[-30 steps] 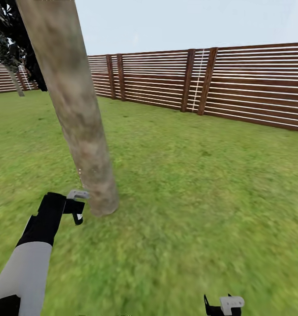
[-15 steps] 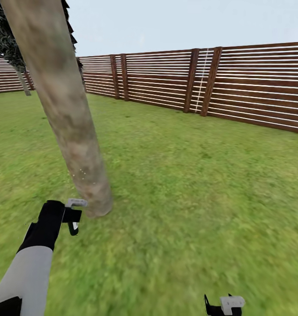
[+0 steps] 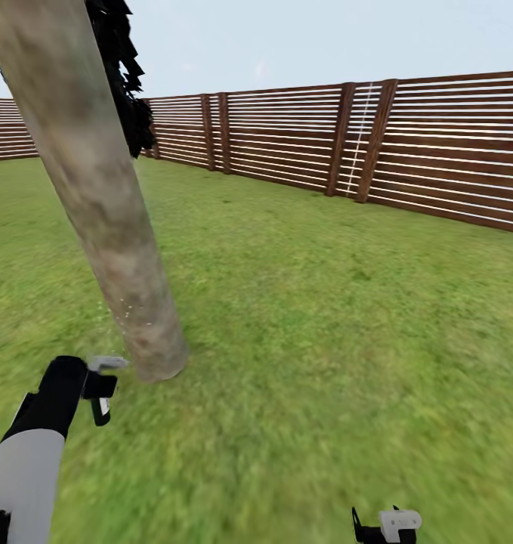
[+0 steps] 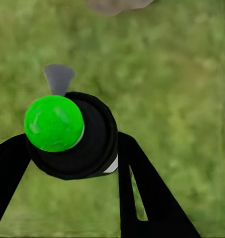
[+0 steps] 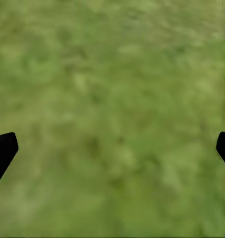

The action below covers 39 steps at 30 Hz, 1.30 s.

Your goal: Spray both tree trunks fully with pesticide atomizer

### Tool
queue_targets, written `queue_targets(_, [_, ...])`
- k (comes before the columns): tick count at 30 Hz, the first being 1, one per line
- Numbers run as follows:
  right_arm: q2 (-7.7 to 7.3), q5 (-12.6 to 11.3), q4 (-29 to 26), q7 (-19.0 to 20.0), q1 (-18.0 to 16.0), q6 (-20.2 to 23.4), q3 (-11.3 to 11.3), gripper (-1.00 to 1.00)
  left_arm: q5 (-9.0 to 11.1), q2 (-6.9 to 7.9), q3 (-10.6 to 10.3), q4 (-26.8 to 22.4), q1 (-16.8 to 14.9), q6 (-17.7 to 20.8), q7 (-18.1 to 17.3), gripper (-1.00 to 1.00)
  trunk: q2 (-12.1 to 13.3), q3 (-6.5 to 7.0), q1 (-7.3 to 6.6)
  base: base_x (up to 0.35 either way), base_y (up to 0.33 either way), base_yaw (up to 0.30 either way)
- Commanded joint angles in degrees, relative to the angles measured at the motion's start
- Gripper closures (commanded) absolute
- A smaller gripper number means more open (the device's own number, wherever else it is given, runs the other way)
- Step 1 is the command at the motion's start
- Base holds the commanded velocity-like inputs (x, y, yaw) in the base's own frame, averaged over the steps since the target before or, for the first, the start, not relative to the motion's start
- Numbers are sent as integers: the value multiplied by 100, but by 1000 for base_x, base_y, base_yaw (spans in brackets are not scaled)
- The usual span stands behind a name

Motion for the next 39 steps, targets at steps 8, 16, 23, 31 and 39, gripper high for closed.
queue_targets(8, [0, 0, 0, 0, 0, 0, 0, -100, -58, -426, 79, 348, 145, -621, 462, 100, 0, 1, -1, 79, -85, 166])
queue_targets(16, [0, 0, 0, 0, 0, 0, 0, -100, 11, -1041, 493, 1286, 84, -1429, 1784, 100, 0, 1, -1, 0, 0, 40])
queue_targets(23, [0, 7, 8, 4, 0, 0, 0, -100, 15, -585, 729, 1309, 132, -1456, 1736, 100, 0, 1, -1, 110, 0, 0])
queue_targets(31, [1, 0, 6, 6, 0, 0, 3, -100, 18, -908, 751, 1342, 132, -1454, 1740, 100, 0, 1, -1, 305, 0, 74])
queue_targets(39, [6, 0, 9, 4, 0, 0, 7, -100, 14, -938, 702, 1366, 506, -2129, 1831, 100, 0, 1, -1, 16, 0, 188])
